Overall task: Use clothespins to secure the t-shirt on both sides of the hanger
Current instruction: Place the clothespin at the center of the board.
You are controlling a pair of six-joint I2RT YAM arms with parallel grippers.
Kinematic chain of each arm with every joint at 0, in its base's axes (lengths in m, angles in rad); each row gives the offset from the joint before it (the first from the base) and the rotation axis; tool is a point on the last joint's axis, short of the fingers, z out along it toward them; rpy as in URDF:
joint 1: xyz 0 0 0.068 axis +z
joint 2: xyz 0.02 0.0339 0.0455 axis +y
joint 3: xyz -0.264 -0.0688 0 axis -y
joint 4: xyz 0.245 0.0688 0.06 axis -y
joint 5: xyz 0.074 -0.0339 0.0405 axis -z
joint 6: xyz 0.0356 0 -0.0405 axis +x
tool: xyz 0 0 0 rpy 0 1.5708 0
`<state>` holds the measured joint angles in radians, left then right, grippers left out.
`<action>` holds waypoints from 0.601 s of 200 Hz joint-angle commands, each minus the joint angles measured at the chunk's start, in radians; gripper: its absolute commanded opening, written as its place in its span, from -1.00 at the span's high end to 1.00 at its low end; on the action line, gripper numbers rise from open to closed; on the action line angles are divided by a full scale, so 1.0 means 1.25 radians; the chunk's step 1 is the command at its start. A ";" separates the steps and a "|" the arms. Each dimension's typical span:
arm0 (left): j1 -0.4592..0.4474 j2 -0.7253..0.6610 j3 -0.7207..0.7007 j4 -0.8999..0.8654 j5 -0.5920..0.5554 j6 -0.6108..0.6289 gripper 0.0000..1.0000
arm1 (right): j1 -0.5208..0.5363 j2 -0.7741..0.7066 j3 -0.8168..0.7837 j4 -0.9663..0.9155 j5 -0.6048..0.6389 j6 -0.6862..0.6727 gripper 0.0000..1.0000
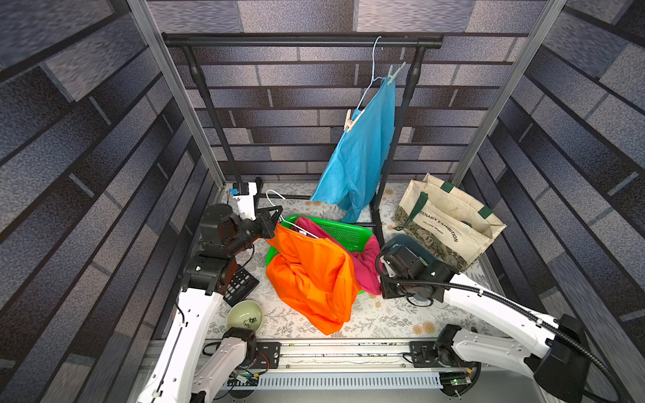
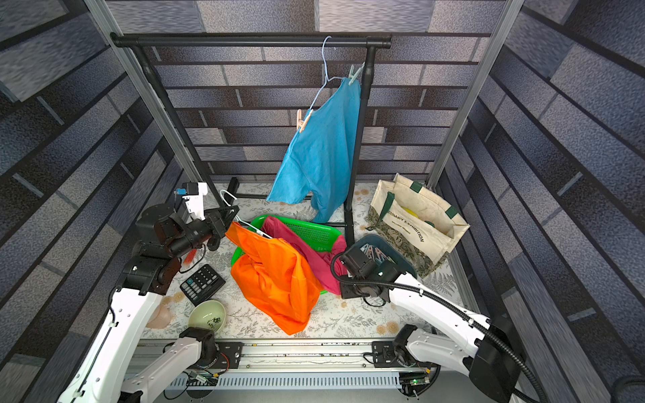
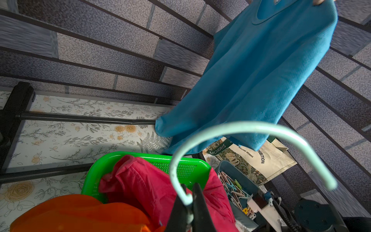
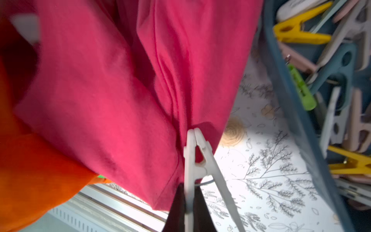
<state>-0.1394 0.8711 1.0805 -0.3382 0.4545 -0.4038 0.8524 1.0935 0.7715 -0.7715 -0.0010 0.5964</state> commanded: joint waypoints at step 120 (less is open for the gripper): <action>0.009 -0.021 -0.003 0.014 -0.016 -0.012 1.00 | 0.095 -0.065 -0.176 -0.066 0.022 0.209 1.00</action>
<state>-0.1356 0.8394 1.0729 -0.3443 0.4393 -0.4042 0.9646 1.0531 0.5701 -0.7948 -0.0048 0.8150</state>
